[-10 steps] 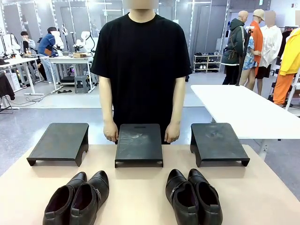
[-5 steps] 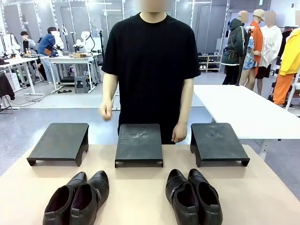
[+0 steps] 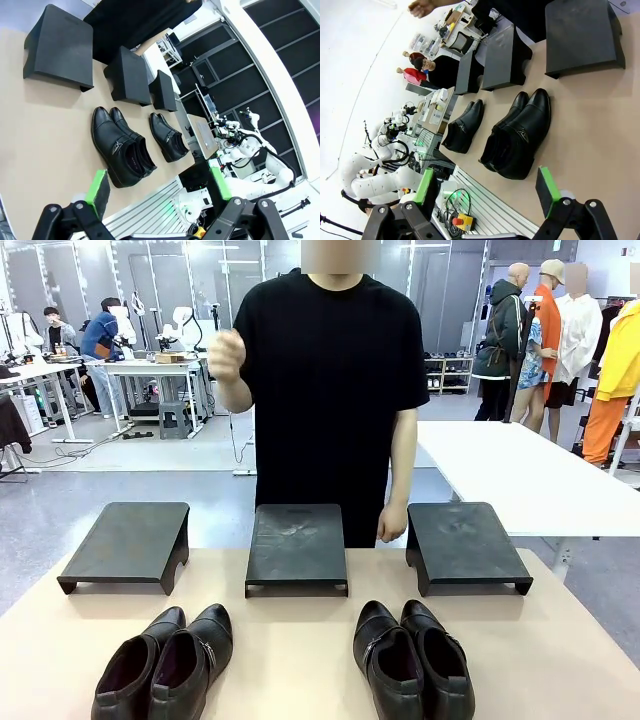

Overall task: Place the shoes on the stand as instructed by the person.
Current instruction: Pick up one pair of Shoes and place it on the Shoes Stand indicated by the person.

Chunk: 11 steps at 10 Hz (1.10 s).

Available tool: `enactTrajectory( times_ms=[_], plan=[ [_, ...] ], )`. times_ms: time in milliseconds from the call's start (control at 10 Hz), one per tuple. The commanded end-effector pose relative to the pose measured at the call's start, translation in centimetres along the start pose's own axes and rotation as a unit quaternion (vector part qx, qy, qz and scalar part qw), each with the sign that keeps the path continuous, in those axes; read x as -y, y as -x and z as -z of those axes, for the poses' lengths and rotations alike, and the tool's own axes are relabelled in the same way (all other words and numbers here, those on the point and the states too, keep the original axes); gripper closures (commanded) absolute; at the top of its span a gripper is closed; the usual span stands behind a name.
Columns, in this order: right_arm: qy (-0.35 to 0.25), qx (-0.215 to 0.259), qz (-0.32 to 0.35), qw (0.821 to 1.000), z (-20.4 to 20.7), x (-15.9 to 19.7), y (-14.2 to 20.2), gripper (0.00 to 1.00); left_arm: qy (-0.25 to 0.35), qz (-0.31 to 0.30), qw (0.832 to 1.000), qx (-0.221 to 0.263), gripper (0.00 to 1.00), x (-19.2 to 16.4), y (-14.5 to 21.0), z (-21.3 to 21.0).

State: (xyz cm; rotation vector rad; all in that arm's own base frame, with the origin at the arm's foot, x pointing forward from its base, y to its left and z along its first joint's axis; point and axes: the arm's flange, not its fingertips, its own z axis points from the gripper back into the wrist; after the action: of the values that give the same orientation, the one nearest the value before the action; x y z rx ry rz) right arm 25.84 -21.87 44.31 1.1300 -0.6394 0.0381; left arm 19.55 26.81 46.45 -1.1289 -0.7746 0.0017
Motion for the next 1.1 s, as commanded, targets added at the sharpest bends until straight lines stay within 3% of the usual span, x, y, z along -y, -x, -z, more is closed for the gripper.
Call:
enactTrajectory(
  times_ms=[0,1000],
  plan=[
    [-0.007,0.006,0.000,1.000,-0.06,-0.02,-0.12,0.00,0.009,0.010,1.000,0.004,0.00,0.01,-0.16,-0.18],
    [-0.007,0.006,0.000,1.000,-0.06,-0.02,-0.12,0.00,0.009,0.010,1.000,0.004,0.00,0.01,-0.16,-0.18]
  ],
)
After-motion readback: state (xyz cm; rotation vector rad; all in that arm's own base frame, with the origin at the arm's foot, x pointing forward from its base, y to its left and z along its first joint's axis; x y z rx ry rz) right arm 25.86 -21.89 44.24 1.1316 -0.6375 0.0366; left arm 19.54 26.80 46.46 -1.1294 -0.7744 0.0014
